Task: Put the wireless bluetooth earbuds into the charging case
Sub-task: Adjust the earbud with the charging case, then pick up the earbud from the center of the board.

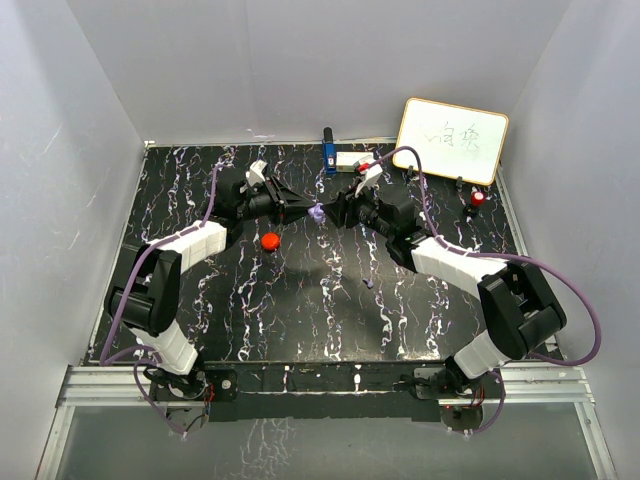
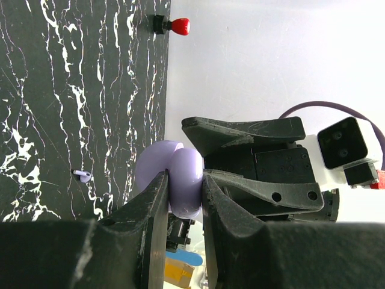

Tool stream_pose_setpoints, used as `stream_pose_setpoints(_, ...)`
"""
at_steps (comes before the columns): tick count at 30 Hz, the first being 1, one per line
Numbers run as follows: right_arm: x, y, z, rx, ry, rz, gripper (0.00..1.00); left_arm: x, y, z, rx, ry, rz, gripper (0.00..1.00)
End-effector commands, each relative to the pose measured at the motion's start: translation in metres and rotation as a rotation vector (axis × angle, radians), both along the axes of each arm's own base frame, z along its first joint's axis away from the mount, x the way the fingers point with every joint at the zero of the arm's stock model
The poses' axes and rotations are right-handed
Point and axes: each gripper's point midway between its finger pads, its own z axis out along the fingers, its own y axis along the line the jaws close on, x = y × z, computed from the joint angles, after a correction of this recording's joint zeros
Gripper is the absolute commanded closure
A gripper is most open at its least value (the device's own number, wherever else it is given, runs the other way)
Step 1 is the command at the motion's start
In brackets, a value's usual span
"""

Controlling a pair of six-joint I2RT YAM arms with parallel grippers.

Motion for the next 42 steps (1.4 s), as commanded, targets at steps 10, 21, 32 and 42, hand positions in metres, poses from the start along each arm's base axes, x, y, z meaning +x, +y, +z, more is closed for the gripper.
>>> stream_pose_setpoints(10,0.000,0.006,0.041,0.053,-0.097,0.007,0.62,0.006,-0.006,0.018,-0.031,-0.043,-0.015,1.00)
stream_pose_setpoints(21,-0.001,0.008,0.039,0.048,-0.092,0.004,0.62,0.008,-0.007,0.014,-0.039,-0.035,-0.011,1.00)
stream_pose_setpoints(32,0.005,-0.022,0.070,0.087,-0.161,-0.162,0.63,0.005,0.003,0.004,-0.018,-0.022,0.000,1.00)
stream_pose_setpoints(42,-0.028,-0.047,-0.033,-0.312,0.367,-0.169,0.70,-0.007,0.031,-0.003,0.130,-0.155,-0.061,1.00)
